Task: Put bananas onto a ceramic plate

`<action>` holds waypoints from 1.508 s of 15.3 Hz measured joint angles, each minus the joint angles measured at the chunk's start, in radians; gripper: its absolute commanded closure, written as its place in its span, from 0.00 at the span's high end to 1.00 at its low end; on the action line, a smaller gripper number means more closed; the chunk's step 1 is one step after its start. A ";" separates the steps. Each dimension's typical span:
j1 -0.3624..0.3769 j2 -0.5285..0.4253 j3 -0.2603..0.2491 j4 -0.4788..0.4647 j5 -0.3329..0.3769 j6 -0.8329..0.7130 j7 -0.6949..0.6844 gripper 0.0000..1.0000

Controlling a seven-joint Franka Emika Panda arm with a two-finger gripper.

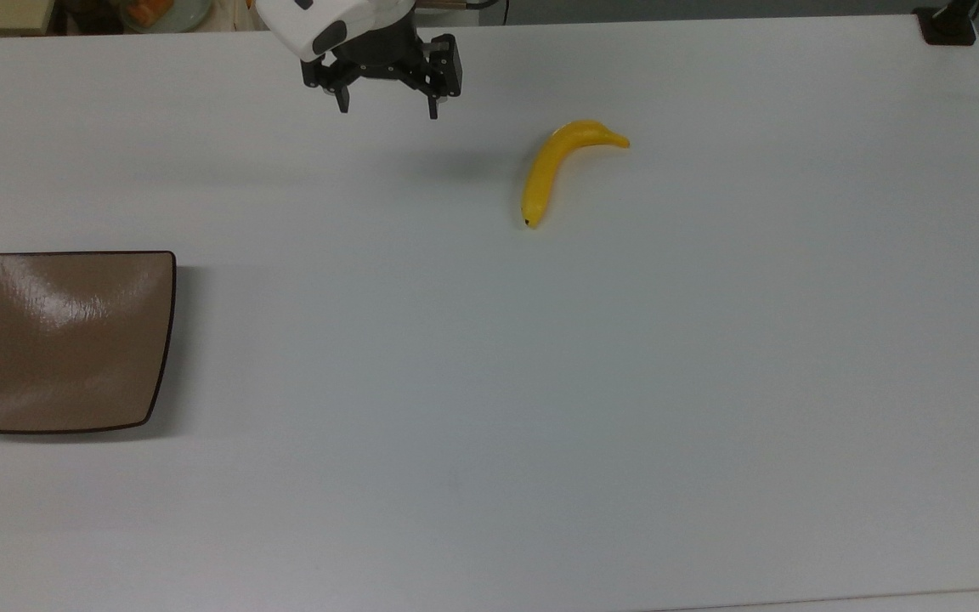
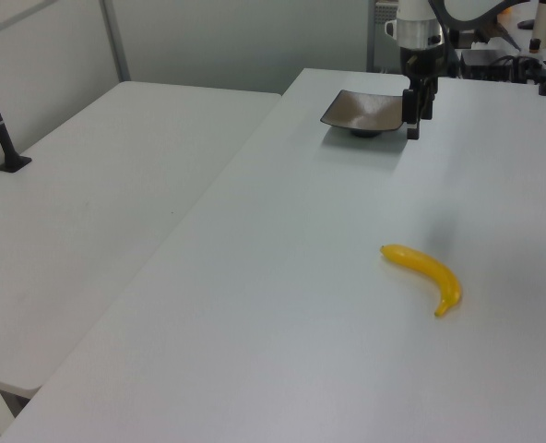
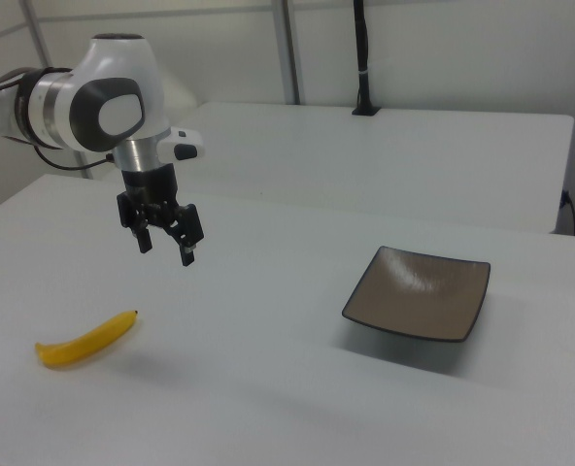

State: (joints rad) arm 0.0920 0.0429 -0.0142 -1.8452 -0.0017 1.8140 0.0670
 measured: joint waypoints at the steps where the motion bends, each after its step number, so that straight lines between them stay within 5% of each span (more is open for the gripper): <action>1: 0.001 0.000 0.000 -0.001 0.000 -0.002 0.001 1.00; 8: 0.004 -0.006 0.002 -0.045 0.003 -0.003 0.008 1.00; 13: 0.004 -0.064 0.024 -0.187 0.012 0.019 0.014 1.00; 23: 0.002 -0.054 0.200 -0.272 0.116 0.154 0.230 1.00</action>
State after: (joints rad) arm 0.0942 -0.0112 0.1855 -2.1175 0.1141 1.9677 0.2967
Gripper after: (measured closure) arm 0.000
